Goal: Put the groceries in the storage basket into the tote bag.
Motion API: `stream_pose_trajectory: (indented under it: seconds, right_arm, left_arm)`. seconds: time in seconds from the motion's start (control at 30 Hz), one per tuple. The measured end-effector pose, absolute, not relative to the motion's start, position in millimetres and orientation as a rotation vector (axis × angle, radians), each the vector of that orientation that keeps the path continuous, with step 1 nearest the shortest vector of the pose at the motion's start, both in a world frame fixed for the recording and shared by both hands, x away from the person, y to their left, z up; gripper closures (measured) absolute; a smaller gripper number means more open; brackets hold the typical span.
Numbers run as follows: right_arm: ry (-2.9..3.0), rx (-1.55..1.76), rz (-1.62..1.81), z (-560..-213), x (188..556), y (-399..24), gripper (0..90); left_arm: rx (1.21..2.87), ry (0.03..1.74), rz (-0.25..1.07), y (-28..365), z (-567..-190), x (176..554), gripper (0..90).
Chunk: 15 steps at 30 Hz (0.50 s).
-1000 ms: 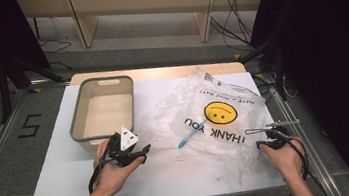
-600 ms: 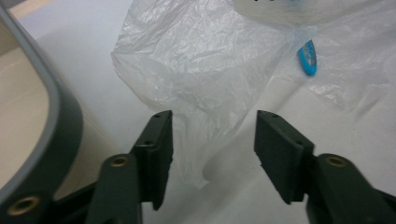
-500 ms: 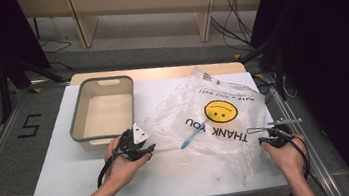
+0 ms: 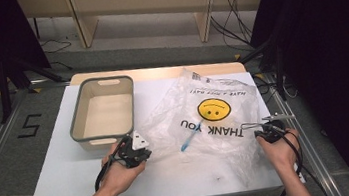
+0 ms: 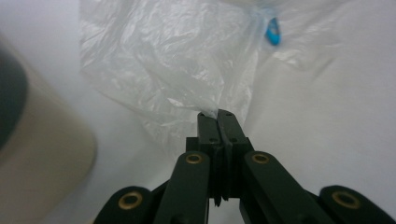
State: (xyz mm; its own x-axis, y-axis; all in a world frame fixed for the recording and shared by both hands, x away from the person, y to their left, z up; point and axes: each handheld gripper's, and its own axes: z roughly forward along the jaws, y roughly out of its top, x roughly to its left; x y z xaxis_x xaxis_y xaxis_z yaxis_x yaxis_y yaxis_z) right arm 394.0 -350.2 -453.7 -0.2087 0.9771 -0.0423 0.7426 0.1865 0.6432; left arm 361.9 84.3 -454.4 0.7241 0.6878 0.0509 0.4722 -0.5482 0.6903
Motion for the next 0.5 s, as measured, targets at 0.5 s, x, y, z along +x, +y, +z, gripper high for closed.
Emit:
stream_pose_trajectory:
  seconds: [0.5]
  right_arm:
    - [1.997,1.483,0.750,-455.5,418.2,-333.8,74.9]
  left_arm:
    - [2.295,0.722,0.282,55.3,-451.0,326.3,89.5]
